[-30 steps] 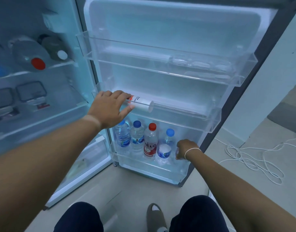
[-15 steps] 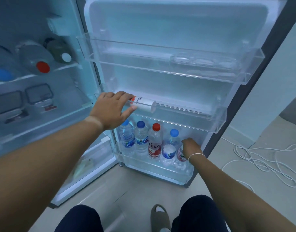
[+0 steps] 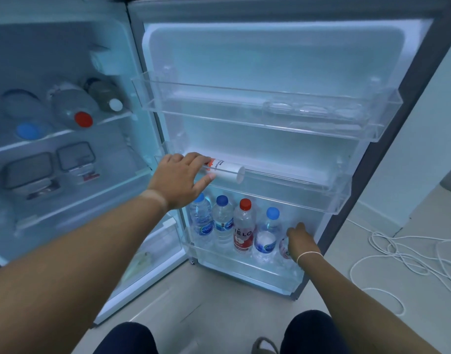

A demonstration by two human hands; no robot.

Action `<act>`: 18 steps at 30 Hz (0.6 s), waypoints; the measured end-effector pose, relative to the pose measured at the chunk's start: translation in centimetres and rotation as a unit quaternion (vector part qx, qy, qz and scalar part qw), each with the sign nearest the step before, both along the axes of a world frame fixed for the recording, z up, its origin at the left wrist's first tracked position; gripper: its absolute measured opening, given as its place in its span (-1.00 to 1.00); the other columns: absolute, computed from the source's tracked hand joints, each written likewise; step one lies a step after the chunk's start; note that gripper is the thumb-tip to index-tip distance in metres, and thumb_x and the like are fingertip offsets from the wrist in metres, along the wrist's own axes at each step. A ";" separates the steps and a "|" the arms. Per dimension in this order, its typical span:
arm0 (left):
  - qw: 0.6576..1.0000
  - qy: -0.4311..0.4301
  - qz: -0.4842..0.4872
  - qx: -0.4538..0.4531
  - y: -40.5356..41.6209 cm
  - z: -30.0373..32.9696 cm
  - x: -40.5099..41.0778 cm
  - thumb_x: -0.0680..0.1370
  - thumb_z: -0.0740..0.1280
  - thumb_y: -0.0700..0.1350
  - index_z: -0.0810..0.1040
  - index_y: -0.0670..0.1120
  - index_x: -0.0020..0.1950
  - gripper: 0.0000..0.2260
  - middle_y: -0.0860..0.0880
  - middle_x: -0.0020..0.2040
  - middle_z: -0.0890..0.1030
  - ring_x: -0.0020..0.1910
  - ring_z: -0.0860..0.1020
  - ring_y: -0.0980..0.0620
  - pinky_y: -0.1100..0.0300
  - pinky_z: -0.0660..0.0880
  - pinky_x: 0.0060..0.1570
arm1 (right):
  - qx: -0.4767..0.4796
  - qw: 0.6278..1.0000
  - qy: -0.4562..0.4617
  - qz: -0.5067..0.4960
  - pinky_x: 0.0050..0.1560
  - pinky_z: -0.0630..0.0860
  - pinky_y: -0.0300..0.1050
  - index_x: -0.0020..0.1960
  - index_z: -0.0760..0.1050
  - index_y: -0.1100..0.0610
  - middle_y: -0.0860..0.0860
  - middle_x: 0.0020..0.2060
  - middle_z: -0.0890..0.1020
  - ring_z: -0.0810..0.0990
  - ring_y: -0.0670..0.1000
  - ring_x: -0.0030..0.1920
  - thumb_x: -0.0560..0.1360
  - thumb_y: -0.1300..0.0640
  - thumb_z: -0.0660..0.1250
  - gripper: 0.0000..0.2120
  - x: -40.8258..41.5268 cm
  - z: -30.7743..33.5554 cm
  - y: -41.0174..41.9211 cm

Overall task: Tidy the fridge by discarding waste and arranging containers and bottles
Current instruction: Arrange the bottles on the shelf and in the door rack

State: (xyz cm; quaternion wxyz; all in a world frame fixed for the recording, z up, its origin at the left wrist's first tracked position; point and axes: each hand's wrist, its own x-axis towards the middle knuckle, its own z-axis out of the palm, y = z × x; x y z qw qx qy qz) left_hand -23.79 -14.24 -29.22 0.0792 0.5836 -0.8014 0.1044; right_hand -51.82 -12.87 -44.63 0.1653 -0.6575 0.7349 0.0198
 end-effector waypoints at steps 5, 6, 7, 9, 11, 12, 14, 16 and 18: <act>1.000 0.003 0.001 -0.004 -0.1 -0.1 0.0 0.52 -0.04 0.24 0.38 0.03 0.35 -0.48 0.01 0.30 0.52 0.19 0.51 -0.09 0.02 0.33 0.26 | -0.013 1.000 0.001 0.014 0.26 0.43 -0.02 0.28 0.37 0.26 0.25 0.29 0.33 0.51 0.27 0.17 0.54 0.26 0.16 -0.69 0.1 0.0 -0.4; 1.000 0.003 0.001 -0.004 0.0 -0.1 0.0 0.52 -0.04 0.24 0.38 0.02 0.34 -0.49 0.01 0.30 0.52 0.18 0.51 -0.09 0.02 0.33 0.26 | -0.012 1.000 0.001 0.017 0.26 0.42 -0.03 0.29 0.36 0.25 0.24 0.29 0.33 0.51 0.26 0.18 0.54 0.26 0.15 -0.68 0.2 0.0 -0.4; 1.000 0.003 0.001 -0.005 0.0 -0.1 0.0 0.52 -0.03 0.24 0.39 0.02 0.34 -0.49 0.00 0.30 0.52 0.18 0.51 -0.10 0.01 0.33 0.25 | -0.009 1.000 0.001 0.019 0.26 0.42 -0.03 0.30 0.35 0.24 0.24 0.28 0.34 0.50 0.25 0.19 0.54 0.27 0.15 -0.67 0.2 0.0 -0.5; 1.000 0.006 0.001 -0.006 0.0 -0.1 0.0 0.52 -0.02 0.23 0.39 0.01 0.34 -0.49 0.00 0.29 0.52 0.18 0.51 -0.10 0.01 0.33 0.25 | -0.003 1.000 0.000 0.021 0.26 0.42 -0.03 0.33 0.34 0.21 0.23 0.27 0.35 0.50 0.25 0.20 0.54 0.27 0.15 -0.64 0.2 -0.1 -0.6; 1.000 0.004 0.001 -0.005 0.1 0.0 0.0 0.53 -0.02 0.23 0.39 0.01 0.34 -0.49 0.00 0.29 0.52 0.18 0.51 -0.09 0.02 0.33 0.25 | 0.001 1.000 -0.004 0.024 0.24 0.43 -0.04 0.33 0.35 0.20 0.22 0.26 0.37 0.50 0.24 0.20 0.53 0.25 0.16 -0.64 0.2 -0.2 -0.6; 1.000 0.002 0.001 -0.004 0.1 0.0 0.0 0.53 -0.02 0.23 0.39 0.01 0.34 -0.49 0.00 0.29 0.52 0.18 0.51 -0.09 0.02 0.33 0.25 | 0.000 1.000 -0.004 0.025 0.23 0.44 -0.04 0.33 0.36 0.20 0.22 0.25 0.38 0.51 0.23 0.19 0.53 0.24 0.17 -0.64 0.1 -0.3 -0.6; 1.000 0.000 0.003 -0.002 0.1 0.0 0.0 0.53 -0.03 0.23 0.38 0.01 0.35 -0.49 0.00 0.30 0.51 0.19 0.50 -0.08 0.03 0.32 0.25 | 0.002 1.000 0.000 0.028 0.22 0.45 -0.04 0.33 0.35 0.19 0.21 0.25 0.39 0.51 0.23 0.19 0.53 0.21 0.19 -0.63 0.0 -0.3 -0.7; 1.000 -0.003 0.005 -0.003 0.1 0.0 -0.1 0.53 -0.03 0.23 0.37 0.01 0.35 -0.49 0.00 0.31 0.51 0.19 0.50 -0.08 0.04 0.32 0.25 | 0.004 1.000 0.001 0.030 0.24 0.44 -0.03 0.34 0.35 0.18 0.20 0.26 0.39 0.51 0.22 0.19 0.53 0.20 0.20 -0.62 0.0 -0.4 -0.9; 1.000 -0.008 0.008 -0.001 0.1 0.0 -0.2 0.53 -0.04 0.24 0.36 0.02 0.36 -0.48 0.01 0.31 0.50 0.20 0.49 -0.07 0.05 0.32 0.25 | 0.008 0.999 0.002 0.034 0.24 0.44 -0.05 0.35 0.34 0.17 0.19 0.27 0.39 0.51 0.20 0.20 0.53 0.20 0.21 -0.62 -0.1 -0.5 -1.0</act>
